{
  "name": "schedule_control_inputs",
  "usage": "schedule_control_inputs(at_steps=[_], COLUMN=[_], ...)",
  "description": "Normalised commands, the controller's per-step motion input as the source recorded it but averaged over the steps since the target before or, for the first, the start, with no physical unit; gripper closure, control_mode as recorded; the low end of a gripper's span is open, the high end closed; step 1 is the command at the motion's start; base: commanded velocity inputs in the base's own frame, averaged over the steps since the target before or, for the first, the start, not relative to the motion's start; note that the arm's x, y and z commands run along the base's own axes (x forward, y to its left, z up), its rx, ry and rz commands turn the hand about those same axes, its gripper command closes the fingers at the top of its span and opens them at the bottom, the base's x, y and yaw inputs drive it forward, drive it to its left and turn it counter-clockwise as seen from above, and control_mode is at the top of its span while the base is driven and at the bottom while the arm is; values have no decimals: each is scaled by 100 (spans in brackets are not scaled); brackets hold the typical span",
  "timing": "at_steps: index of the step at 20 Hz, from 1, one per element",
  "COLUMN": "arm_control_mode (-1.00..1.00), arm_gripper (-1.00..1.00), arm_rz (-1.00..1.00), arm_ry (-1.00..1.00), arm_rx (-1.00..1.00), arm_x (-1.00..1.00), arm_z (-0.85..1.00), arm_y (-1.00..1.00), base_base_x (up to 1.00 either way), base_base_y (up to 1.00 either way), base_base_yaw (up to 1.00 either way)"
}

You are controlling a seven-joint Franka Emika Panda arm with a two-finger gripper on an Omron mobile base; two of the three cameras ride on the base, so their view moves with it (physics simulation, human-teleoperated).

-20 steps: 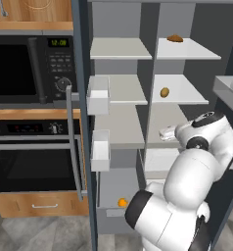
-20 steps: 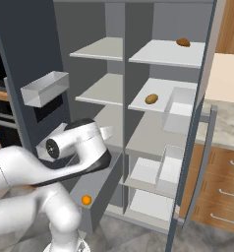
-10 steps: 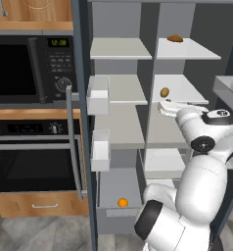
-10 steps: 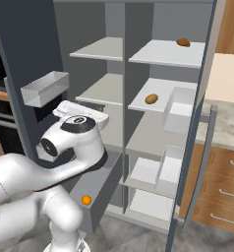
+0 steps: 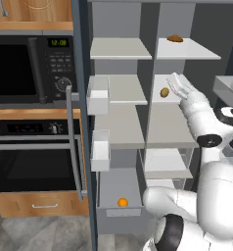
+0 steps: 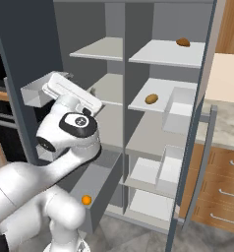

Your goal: Take the potato and orange from the fridge shelf and place them in the freezer drawer to begin freezing them.

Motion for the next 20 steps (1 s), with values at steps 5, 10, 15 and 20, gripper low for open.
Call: schedule_control_inputs(at_steps=[5,10,15,20], arm_control_mode=[-100,-100,-100,-100], arm_gripper=[-100,-100,-100,-100], arm_rz=[46,24,7,4], arm_ry=[-5,-20,-9,0], arm_rx=[45,11,-9,0], arm_x=[-3,-73,-66,-22], arm_z=[90,27,39,94], arm_y=[-2,-58,-34,0], base_base_x=[0,0,0,0], base_base_y=[0,0,0,0], base_base_yaw=[0,0,0,0])
